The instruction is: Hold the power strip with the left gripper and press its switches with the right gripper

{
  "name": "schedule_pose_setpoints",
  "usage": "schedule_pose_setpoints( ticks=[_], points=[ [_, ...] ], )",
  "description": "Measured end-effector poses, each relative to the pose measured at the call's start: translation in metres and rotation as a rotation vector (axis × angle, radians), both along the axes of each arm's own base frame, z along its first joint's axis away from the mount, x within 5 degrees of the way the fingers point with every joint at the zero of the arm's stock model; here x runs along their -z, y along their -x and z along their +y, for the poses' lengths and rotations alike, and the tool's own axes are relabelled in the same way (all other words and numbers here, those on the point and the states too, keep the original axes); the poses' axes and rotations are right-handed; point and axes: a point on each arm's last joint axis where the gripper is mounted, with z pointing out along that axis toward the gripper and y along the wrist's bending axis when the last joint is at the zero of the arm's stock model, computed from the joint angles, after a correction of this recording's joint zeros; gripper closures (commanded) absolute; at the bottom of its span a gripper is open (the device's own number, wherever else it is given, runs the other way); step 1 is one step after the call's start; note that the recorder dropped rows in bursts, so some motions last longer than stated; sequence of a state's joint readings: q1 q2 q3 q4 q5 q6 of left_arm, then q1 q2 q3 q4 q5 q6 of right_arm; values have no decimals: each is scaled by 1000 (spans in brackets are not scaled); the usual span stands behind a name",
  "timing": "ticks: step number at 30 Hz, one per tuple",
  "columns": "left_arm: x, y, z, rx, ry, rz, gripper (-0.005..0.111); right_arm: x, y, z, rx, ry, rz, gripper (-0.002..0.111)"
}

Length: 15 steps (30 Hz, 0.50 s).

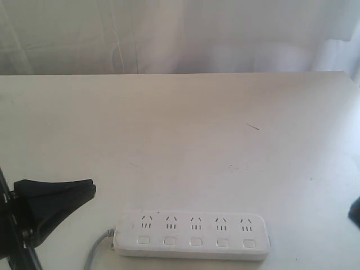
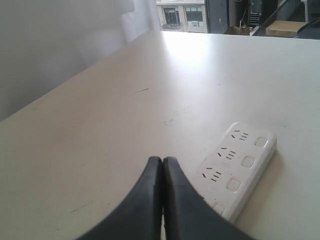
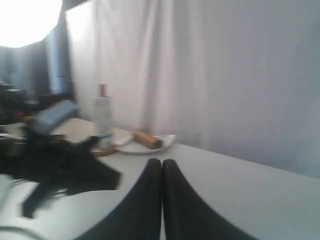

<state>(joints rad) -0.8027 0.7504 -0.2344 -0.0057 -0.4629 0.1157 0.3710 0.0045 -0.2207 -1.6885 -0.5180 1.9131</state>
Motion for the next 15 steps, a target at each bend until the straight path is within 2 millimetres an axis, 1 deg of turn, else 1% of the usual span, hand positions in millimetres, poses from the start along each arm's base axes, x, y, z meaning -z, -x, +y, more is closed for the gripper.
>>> schedule_pose_setpoints(
  ticks=[3,6,13,15],
  points=[
    [0,0,0,2,-3,-1,107,11,-15,-9,177,4,15,108],
    [1,0,0,7,-26,-7,107,25,-24,-14,269,7,48,108],
    [4,1,0,22,-89,-20,107,58,-33,-14,302,53,132,108],
    [4,1,0,23,-96,-27,107,63,-34,-14,302,62,146,108]
  ],
)
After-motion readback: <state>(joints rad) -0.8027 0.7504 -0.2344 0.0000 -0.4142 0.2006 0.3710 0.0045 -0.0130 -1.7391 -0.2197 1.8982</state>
